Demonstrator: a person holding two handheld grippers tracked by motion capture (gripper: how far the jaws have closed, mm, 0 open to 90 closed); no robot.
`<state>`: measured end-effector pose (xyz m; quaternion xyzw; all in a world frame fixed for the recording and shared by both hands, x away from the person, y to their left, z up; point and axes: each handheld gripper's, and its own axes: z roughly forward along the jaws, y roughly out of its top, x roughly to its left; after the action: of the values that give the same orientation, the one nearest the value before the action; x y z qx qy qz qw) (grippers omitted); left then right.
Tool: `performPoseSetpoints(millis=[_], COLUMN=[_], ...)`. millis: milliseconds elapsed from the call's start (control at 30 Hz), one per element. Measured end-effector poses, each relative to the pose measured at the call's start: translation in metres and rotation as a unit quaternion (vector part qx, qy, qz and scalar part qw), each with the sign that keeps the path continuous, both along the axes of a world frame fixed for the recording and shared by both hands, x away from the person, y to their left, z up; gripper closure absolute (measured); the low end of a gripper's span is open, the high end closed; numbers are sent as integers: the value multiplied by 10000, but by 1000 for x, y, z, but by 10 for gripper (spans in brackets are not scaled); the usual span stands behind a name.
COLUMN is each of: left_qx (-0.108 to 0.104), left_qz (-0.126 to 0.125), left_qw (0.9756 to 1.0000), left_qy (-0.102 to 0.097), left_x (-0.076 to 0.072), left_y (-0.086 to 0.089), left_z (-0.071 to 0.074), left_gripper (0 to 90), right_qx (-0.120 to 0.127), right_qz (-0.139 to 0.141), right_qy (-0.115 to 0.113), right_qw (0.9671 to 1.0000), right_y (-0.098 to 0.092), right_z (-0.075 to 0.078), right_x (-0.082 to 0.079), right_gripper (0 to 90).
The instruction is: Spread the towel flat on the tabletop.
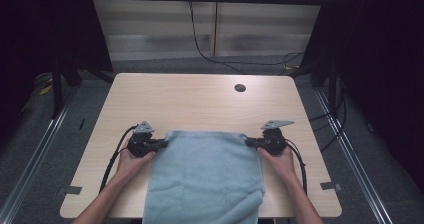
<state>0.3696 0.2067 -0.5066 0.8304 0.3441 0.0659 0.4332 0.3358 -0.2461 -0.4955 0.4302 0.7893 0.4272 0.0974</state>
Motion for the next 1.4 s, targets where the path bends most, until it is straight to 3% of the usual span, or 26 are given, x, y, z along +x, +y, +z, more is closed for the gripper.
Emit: performPoseSetpoints(millis=[200, 300, 533, 633, 733, 833, 1033, 1100, 1300, 1400], left_qx=[-514, -707, -1008, -1040, -1176, -1113, -1114, -1245, -1259, -1371], left_qz=[-107, -49, 136, 83, 105, 113, 272, 376, 458, 439], left_qw=[9985, 9972, 9943, 9935, 9911, 9911, 9881, 9861, 9825, 9781], left_qy=[-120, -226, -326, -451, -613, -715, -1022, -1037, -1294, -1503], left_x=[-8, -12, -13, -13, -11, -8, 13, 20, 33, 32], left_y=[5, 8, 23, 25, 29, 29, 28, 29, 23, 21], left_z=[22, 33, 45, 57, 74, 89, 125, 136, 167, 191], left_gripper=[853, 854, 854, 853, 853, 853, 850, 851, 852, 852], right_qx=[559, 912, 1300, 1178, 1139, 1150, 1176, 1182, 1203, 1201], right_qz=[-7, 84, 197, 193, 172, 171, 40, -7, -115, -174], right_qy=[-213, -304, -728, -803, -882, -978, -1141, -1232, -1518, -1678], right_qw=[9982, 9953, 9886, 9896, 9894, 9884, 9865, 9853, 9810, 9783], right_y=[-8, -9, -11, -6, -3, -1, 1, 1, 1, -1], right_z=[17, 25, 54, 65, 76, 87, 113, 124, 162, 185], right_x=[-6, -9, -13, -10, -3, 4, 23, 32, 53, 60], right_gripper=[861, 860, 860, 861, 861, 862, 864, 864, 865, 865])
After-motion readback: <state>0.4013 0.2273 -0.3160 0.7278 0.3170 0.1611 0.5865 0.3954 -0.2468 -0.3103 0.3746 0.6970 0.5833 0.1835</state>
